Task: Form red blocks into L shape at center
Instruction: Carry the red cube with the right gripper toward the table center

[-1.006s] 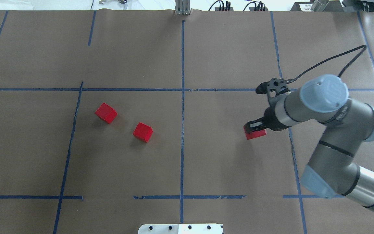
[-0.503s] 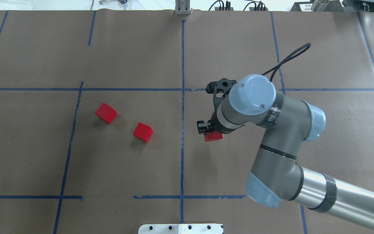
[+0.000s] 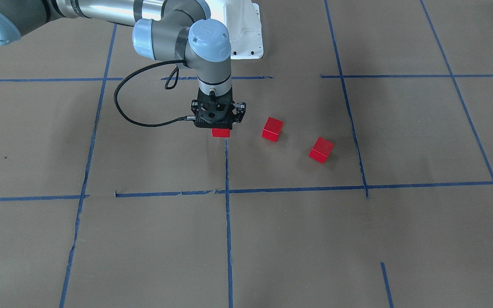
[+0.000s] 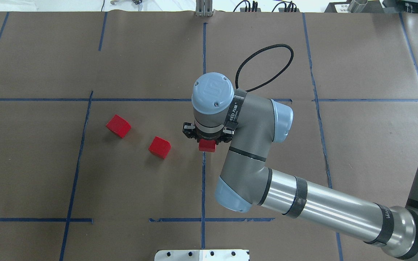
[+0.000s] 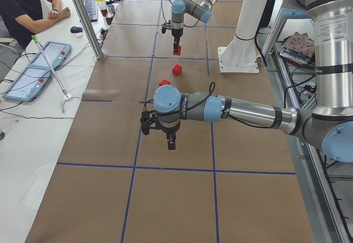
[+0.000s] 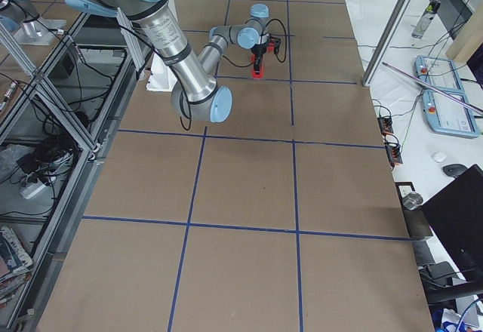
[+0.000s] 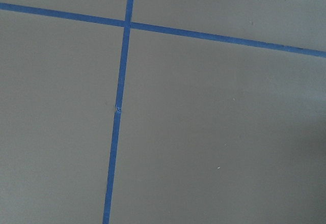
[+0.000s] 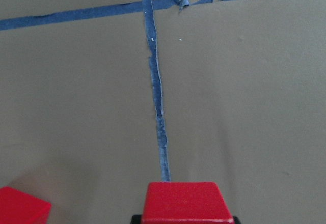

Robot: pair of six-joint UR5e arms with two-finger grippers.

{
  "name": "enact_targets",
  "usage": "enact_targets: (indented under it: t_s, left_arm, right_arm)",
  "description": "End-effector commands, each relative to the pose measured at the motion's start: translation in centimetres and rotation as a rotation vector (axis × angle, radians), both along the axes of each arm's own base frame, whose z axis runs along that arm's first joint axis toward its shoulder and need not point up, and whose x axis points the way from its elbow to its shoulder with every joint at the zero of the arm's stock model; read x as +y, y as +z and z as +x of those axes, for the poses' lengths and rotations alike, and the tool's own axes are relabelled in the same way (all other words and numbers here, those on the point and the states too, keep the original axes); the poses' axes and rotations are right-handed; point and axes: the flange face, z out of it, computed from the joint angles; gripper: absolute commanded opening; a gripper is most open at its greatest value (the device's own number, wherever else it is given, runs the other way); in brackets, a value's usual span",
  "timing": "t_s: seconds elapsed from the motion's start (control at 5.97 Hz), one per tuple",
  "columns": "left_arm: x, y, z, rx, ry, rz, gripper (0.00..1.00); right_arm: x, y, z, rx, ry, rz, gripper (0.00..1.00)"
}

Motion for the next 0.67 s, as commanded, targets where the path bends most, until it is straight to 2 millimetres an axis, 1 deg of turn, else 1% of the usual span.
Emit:
enact_targets:
  t_s: [0.0, 0.17, 0.5]
  left_arm:
    - [0.0, -0.2, 0.0, 0.001, -0.006, -0.004, 1.0]
    - [0.0, -0.1, 0.0, 0.0, -0.006, -0.005, 1.0]
    - [0.0, -0.2, 0.0, 0.001, -0.006, -0.004, 1.0]
  right_arm:
    - [-0.1, 0.5, -0.4, 0.011, -0.028, 0.012, 0.01]
    - [-0.1, 0.8, -1.3, 0.023, -0.038, 0.004, 0.01]
    - [1.0, 0.4, -2.1, 0.019, -0.059, 0.01, 0.02]
